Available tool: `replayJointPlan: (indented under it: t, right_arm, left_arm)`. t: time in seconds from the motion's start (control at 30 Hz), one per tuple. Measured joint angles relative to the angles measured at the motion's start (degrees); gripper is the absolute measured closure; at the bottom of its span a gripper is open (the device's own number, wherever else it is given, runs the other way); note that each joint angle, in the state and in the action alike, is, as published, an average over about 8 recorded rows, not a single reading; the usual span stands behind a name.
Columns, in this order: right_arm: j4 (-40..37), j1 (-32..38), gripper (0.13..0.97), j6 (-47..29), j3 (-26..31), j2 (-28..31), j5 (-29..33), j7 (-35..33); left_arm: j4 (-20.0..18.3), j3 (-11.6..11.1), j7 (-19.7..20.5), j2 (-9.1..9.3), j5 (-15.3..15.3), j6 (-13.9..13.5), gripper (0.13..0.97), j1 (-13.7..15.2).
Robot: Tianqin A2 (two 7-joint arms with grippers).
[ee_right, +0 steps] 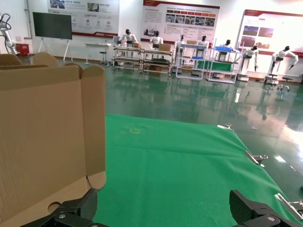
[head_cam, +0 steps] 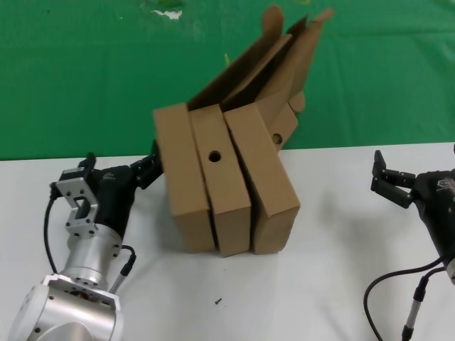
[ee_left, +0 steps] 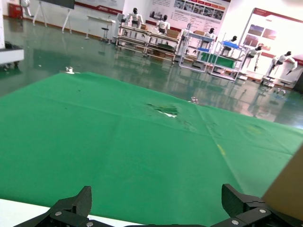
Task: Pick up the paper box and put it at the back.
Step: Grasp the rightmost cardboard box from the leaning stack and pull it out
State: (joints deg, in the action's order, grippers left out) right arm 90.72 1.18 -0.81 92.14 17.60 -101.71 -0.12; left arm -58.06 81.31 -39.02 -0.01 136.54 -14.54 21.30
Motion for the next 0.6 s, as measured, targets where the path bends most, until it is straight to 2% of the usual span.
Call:
replayJointPlan:
  t: [0.23,0.37,0.5,0.6]
  right_arm:
    - [0.0,0.0,0.129,0.0,0.0,0.0,0.0,0.0]
    - [0.0,0.0,0.129,0.0,0.0,0.0,0.0,0.0]
    - [0.03,-0.05,0.129,-0.07,0.05,0.13,0.0,0.02]
    - [0.17,-0.29,0.129,-0.53,0.34,0.88,0.03,0.13]
  left_arm:
    - [-0.5,-3.05,-5.15,0.0,0.97,-0.12,0.132,-0.12]
    - [-1.57,-5.42,-7.56,0.0,0.48,-0.28,0.132,-0.55]
    - [-3.11,-7.55,-8.21,0.0,-1.08,-0.23,0.132,-1.19]
    - [-3.82,-8.3,-7.64,-0.01,-2.33,-0.15,0.132,-1.49]
